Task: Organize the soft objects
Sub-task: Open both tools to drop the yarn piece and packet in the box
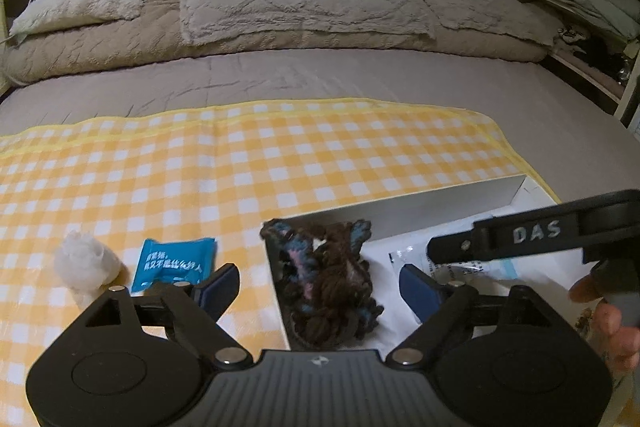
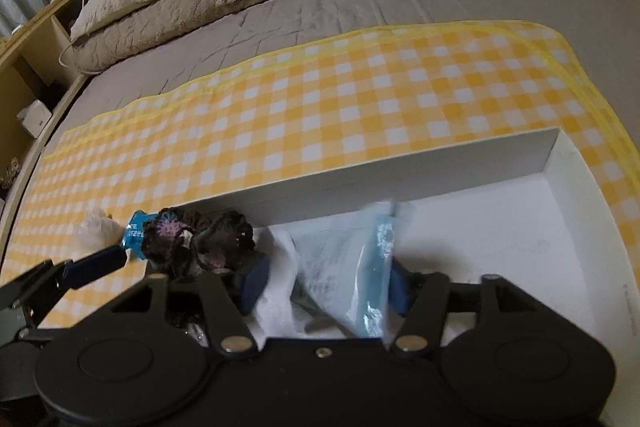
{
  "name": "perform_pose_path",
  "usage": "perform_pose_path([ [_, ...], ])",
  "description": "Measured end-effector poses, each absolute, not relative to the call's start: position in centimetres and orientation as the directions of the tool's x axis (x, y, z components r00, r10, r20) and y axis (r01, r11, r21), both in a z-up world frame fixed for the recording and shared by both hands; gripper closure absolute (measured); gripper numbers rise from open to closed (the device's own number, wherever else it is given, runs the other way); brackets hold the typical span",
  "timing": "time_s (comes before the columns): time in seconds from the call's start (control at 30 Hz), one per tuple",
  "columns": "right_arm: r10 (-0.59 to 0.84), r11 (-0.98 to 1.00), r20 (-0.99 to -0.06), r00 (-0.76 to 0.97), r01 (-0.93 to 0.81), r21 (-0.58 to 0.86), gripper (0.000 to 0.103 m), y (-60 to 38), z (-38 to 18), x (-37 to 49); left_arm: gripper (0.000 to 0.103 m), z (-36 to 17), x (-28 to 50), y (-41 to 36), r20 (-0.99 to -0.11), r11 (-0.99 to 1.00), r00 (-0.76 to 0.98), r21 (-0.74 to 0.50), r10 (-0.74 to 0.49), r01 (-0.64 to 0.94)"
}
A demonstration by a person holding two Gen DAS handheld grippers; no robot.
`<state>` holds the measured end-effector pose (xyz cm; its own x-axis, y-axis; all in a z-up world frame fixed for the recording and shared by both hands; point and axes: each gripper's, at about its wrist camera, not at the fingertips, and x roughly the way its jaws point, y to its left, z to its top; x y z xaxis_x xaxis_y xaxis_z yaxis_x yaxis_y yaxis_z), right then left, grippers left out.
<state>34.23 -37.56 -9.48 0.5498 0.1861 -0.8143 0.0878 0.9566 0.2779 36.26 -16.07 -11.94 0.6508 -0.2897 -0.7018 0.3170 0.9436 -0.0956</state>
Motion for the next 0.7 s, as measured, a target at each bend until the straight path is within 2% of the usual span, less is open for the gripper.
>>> perform_pose_path([
  [0.13,0.174,0.958,-0.807,0.565,0.091,0.271,0.027,-37.9,-8.8,33.7,0.014,-11.8,35.6,-15.6,-0.706,0.948,0.646,-0.115,-0.289,0.298],
  [0.7,0.121,0.975,-0.775,0.620,0.071,0.209,0.023,-39.0,-5.0,28.2,0.013,-8.7,32.4,-15.6,-0.680,0.942,0.659,-0.155,-0.321,0.298],
])
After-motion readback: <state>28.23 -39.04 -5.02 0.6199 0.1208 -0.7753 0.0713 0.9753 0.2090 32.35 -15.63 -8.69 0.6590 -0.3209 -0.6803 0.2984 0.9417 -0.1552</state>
